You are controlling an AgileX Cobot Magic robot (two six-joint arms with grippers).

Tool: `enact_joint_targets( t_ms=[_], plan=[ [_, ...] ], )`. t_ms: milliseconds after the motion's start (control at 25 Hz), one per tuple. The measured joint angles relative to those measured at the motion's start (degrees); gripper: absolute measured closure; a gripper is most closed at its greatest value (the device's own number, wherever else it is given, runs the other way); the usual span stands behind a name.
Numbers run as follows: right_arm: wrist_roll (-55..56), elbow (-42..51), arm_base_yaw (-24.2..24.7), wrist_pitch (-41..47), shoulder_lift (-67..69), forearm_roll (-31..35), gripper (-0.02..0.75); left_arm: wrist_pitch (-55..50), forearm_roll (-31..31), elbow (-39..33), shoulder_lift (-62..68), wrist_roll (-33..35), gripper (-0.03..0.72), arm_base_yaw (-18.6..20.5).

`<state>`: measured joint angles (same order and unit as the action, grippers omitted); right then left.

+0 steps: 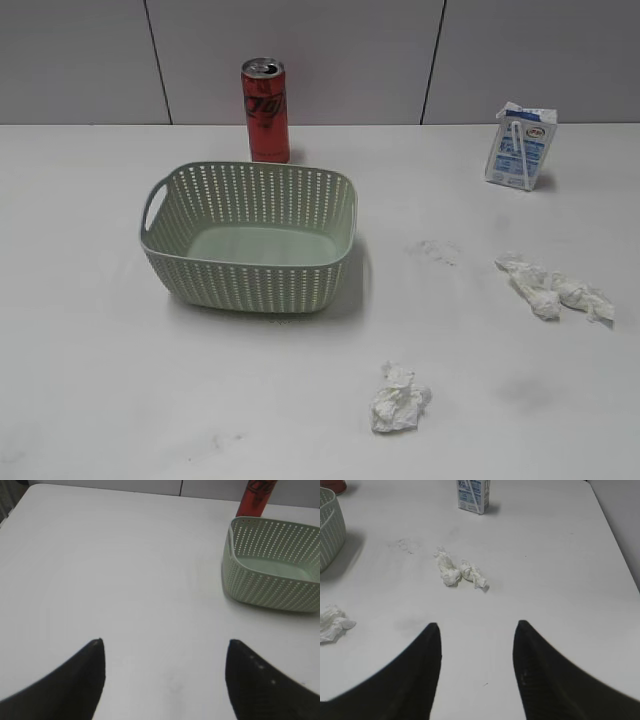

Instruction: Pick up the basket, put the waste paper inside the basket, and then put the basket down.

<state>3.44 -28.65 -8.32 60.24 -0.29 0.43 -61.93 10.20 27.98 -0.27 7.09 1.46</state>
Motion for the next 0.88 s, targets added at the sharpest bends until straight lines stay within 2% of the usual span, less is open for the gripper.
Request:
enact_joint_targets(
  t_ms=[640,880],
  plan=[
    [0.1,0.0,0.0,0.0,0.0,0.0,0.38,1.9,0.9,0.5,1.6,0.0,0.117,0.0],
    [0.1,0.0,0.0,0.0,0.0,0.0,0.381,19.1,5.7,0.8,16.0,0.4,0.117,-1.6]
  ],
)
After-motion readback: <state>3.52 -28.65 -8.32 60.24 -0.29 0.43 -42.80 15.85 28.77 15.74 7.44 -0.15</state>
